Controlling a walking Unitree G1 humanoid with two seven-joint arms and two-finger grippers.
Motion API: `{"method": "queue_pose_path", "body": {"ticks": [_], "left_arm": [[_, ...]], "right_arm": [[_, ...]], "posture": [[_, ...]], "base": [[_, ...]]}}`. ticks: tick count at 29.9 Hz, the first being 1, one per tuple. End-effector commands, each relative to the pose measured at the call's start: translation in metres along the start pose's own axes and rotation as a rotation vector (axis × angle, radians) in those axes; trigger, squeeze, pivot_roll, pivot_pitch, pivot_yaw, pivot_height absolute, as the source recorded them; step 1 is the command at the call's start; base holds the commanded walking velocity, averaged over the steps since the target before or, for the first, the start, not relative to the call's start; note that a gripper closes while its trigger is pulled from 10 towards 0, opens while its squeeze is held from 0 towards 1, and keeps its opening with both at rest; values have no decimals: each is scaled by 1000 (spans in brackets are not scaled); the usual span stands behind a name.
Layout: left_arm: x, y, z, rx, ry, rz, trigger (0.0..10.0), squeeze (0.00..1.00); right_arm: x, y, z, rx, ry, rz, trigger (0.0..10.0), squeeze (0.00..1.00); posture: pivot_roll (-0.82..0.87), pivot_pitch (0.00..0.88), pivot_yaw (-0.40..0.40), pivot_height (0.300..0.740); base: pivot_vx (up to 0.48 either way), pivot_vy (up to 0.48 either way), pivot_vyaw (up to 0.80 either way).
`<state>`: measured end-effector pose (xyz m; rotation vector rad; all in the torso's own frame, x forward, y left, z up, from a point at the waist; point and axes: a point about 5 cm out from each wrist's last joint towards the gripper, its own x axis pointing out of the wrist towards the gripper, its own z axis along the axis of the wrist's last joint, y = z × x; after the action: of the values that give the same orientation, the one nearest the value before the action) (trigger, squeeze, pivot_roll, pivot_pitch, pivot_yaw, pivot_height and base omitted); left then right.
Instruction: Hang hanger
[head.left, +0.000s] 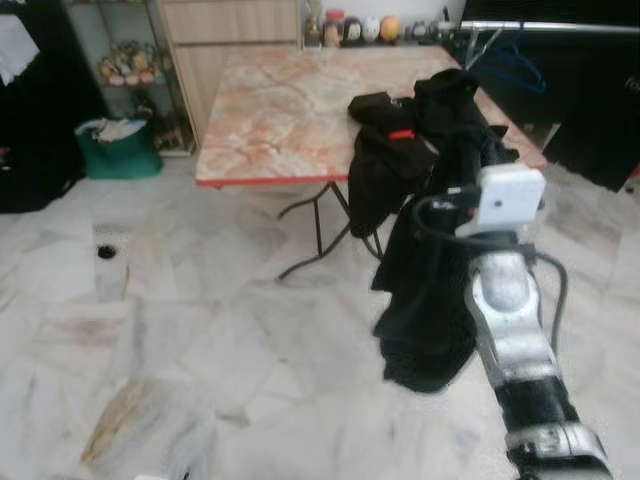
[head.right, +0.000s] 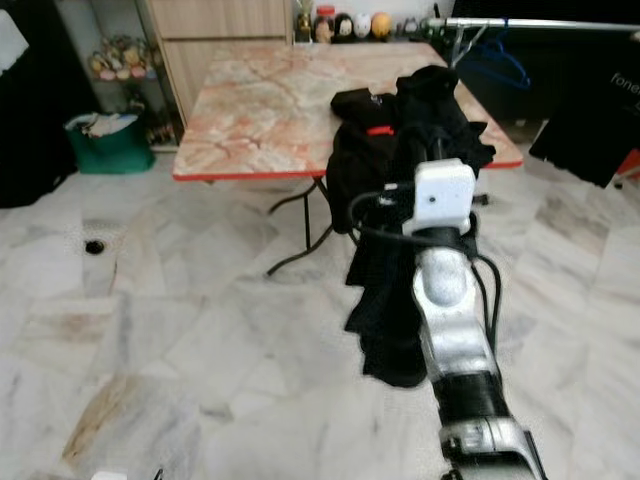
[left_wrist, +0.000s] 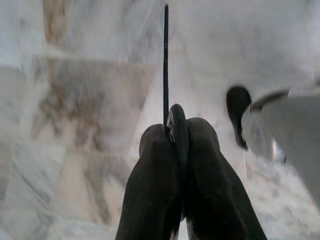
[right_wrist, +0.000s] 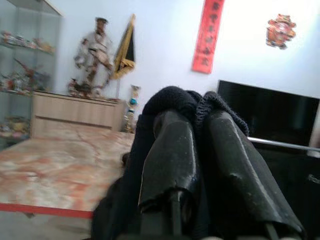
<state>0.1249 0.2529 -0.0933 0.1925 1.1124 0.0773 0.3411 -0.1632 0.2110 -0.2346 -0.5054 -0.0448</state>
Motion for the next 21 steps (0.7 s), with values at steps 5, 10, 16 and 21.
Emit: {"method": "queue_pose_path", "body": {"ticks": [5,10,16,21], "left_arm": [[0,-4,-2,9,11,-13,10000,0],[0,-5,-2,11,12,-15,10000,0],[0,-5,-2,12,12,-16,10000,0],[0,-5,-1,20,11,-20,10000,0]], "right_arm": [[12,-5,20,-16,-75,-2,10000,0],[20,-2,27,-8,-94,5,10000,0],[24,0,31,-1,-98,12,10000,0],[33,-1,36,2,-105,5,10000,0]], "posture": [[41,0,23,740],[40,0,22,740],[39,0,22,740],[33,0,26,740]], "base": [[425,0,0],[426,0,0],[429,0,0],[430,0,0]]}}
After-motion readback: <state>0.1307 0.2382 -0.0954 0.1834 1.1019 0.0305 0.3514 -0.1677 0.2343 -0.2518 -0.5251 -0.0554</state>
